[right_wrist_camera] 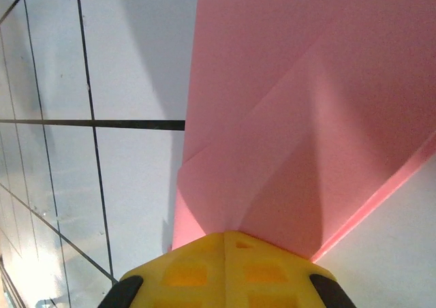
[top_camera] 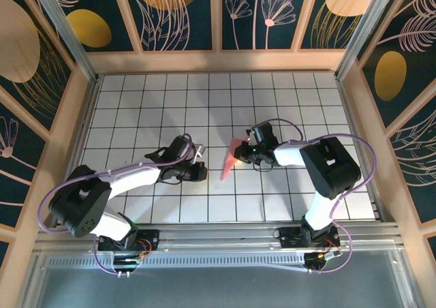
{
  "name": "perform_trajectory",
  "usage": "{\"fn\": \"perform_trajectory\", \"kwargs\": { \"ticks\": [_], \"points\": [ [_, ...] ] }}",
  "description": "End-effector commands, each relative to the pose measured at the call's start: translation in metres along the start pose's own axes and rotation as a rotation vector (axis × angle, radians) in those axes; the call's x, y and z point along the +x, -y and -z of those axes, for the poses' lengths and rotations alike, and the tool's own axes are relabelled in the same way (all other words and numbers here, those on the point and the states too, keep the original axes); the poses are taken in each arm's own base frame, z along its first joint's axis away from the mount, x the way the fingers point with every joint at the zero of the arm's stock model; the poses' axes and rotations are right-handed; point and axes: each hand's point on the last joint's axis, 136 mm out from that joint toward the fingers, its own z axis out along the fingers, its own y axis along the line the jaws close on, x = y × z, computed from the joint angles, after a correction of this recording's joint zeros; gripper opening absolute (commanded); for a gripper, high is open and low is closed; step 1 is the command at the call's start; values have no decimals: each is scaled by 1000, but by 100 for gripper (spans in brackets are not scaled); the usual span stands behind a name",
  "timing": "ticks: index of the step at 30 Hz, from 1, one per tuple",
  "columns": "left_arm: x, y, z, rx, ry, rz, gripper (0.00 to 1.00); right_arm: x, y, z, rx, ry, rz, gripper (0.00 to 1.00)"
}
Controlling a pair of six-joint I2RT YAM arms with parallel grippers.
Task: Fold a paper plane with a square sheet of paper (fold left side to right side)
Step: Fold the wing for the fifth time at the center of the table, then turn over the paper plane at the center of the table.
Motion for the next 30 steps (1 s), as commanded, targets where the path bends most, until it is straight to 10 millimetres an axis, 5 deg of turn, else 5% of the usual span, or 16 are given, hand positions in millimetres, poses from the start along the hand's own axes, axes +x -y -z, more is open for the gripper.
{"fn": "perform_trajectory", "kwargs": {
  "ticks": [1,4,9,13,18,30],
  "points": [
    [-23,3,16,3,113,36,1,-12,-4,12,65,15,62,9],
    [-48,0,30,-35,238,67,6,-34,-19,27,106,74,125,20],
    [-80,-11,59,-129,442,124,43,-52,-18,56,323,148,180,45],
    [-92,-32,80,-236,574,194,61,-49,-12,67,498,163,181,60],
    [-93,-45,91,-285,646,235,70,-44,-24,58,585,172,182,70],
    [-84,-61,86,-347,633,237,73,-33,-16,25,802,117,54,71]
  ]
}}
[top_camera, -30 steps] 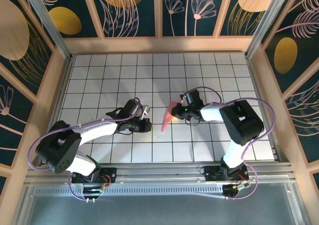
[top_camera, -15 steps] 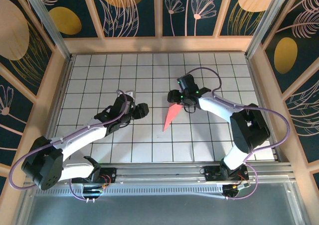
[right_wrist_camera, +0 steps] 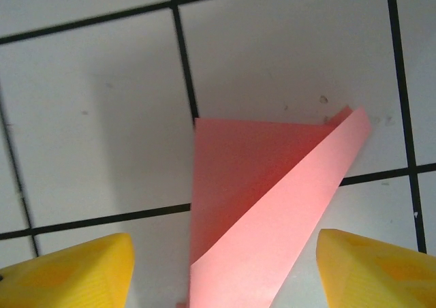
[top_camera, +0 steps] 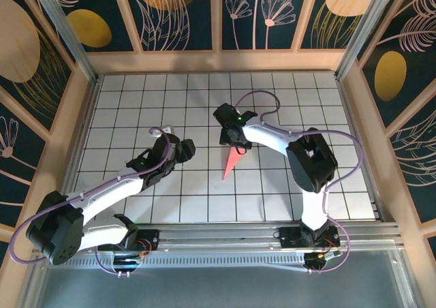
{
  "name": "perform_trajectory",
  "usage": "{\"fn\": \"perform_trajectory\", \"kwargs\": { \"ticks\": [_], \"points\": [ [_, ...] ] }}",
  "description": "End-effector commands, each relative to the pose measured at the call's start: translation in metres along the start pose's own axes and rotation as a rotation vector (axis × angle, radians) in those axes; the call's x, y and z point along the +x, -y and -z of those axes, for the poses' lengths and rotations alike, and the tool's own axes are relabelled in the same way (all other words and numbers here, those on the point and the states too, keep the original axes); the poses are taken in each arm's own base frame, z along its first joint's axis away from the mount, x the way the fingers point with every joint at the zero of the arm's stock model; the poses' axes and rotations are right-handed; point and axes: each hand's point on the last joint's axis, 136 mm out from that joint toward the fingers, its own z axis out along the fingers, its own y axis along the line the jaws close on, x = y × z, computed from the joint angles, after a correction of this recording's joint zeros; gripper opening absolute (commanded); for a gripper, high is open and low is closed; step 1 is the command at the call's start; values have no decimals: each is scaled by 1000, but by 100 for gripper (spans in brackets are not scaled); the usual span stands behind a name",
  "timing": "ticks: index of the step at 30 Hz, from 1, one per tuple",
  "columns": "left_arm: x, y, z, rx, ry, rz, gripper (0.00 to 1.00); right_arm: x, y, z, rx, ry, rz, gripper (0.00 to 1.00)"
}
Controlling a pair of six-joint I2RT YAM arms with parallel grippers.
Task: Fold a paper plane with a square sheet of paper (fold left side to right side)
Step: Turn over the paper plane at the center of the table.
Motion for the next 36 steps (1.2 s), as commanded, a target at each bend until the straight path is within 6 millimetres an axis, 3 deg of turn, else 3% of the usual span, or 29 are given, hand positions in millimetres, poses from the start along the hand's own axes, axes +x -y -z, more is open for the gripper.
{"fn": "perform_trajectory", "kwargs": {
  "ticks": [1,21,36],
  "points": [
    [-3,-9,-1,-38,25,0,73,11,10,1,112,-15,-16,70],
    [3,-18,-2,-69,9,-45,75,30,5,-15,169,-70,41,59],
    [3,-19,-3,-76,8,-46,76,27,10,0,176,-40,37,30]
  ]
}}
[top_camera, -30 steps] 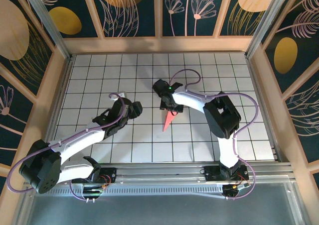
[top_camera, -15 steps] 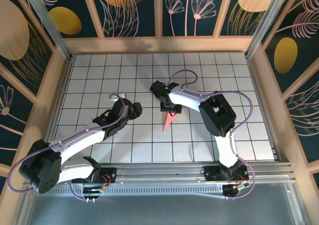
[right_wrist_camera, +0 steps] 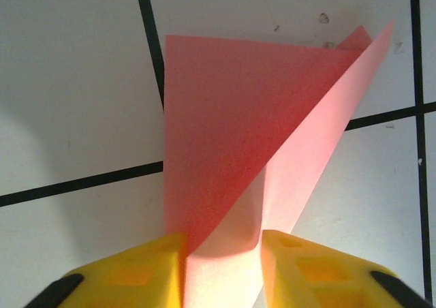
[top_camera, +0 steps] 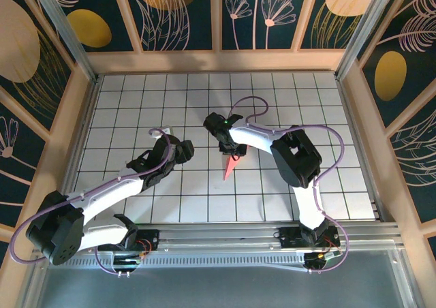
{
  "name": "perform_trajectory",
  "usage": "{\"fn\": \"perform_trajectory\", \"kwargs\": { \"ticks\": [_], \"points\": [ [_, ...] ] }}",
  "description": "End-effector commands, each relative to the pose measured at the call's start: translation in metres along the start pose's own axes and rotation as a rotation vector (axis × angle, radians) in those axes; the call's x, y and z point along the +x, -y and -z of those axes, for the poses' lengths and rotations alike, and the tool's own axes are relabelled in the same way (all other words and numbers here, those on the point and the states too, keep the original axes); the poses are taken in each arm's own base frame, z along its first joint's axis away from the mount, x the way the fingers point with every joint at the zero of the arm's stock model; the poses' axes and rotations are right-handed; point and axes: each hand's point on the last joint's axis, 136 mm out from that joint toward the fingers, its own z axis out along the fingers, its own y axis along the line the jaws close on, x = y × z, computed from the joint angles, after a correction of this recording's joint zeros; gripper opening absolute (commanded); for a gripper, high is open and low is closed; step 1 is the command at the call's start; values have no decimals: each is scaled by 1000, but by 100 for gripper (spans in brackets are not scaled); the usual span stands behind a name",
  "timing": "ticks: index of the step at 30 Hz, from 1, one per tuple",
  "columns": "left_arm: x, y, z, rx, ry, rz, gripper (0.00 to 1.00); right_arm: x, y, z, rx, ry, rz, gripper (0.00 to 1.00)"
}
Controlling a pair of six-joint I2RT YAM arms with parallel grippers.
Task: Fold a paper plane with a square sheet of paper (fold left side to right side)
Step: Turn over the paper plane at the center of the table.
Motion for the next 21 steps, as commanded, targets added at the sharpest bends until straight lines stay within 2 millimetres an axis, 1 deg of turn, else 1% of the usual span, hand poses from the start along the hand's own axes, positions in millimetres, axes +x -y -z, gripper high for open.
{"fn": "perform_trajectory", "kwargs": {
  "ticks": [1,7,9,11,15,18,21],
  "points": [
    [3,-10,-2,-41,-5,-23,76,-3,8,16,20,34,-18,29],
    [3,-10,-2,-40,-6,-23,76,-4,10,25,7,46,-30,16],
    [3,-9,-2,-36,-7,-19,76,-5,11,30,0,53,-36,10],
    [3,-7,-2,-28,-8,-11,79,-6,13,35,-6,61,-39,6],
    [0,-4,1,-8,-3,12,84,-10,18,49,-19,85,-46,0],
    [-4,-1,6,6,7,29,89,-14,22,60,-32,112,-46,0],
    [-8,2,11,30,14,51,91,-19,26,71,-52,149,-41,0]
  ]
}}
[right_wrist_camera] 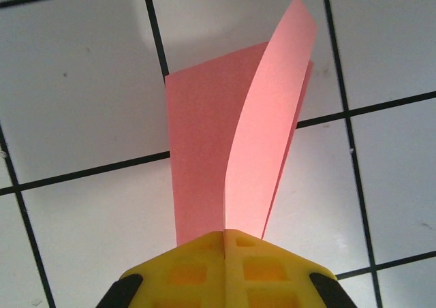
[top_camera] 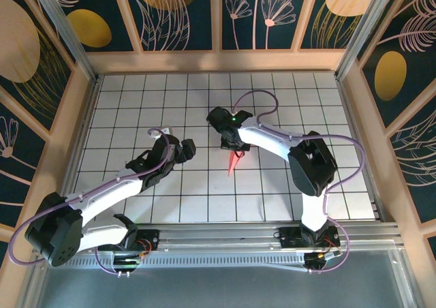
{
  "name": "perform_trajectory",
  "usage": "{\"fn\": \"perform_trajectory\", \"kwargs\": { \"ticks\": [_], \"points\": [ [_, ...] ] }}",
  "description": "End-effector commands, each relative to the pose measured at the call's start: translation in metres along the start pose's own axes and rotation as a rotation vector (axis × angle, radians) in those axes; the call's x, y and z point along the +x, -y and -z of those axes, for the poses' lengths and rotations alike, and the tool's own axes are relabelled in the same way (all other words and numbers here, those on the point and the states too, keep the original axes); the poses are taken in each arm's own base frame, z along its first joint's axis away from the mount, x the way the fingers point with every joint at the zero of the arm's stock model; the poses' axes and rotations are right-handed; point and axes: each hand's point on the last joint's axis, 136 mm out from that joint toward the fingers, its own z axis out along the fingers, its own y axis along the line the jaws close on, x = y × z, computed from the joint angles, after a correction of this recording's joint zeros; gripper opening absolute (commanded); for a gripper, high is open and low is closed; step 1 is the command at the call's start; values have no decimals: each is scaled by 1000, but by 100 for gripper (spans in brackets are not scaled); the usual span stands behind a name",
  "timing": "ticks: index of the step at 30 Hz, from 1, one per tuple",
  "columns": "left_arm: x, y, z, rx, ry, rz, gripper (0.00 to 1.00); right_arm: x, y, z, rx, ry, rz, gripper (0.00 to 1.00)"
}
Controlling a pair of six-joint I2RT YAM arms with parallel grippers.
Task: Fold a paper plane with a square sheet of paper (fold left side to right side)
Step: Turn over the paper plane at the center of the table.
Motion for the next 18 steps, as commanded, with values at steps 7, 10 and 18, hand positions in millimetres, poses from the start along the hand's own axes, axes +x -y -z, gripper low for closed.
{"fn": "perform_trajectory", "kwargs": {
  "ticks": [7,10,18],
  "points": [
    [-12,4,18,80,15,115,93,-29,14,51,-89,176,30,0],
    [-15,5,22,97,27,145,93,-38,16,66,-170,223,31,0],
    [-24,-4,35,102,102,209,93,-49,12,111,-746,353,-30,0]
  ]
}}
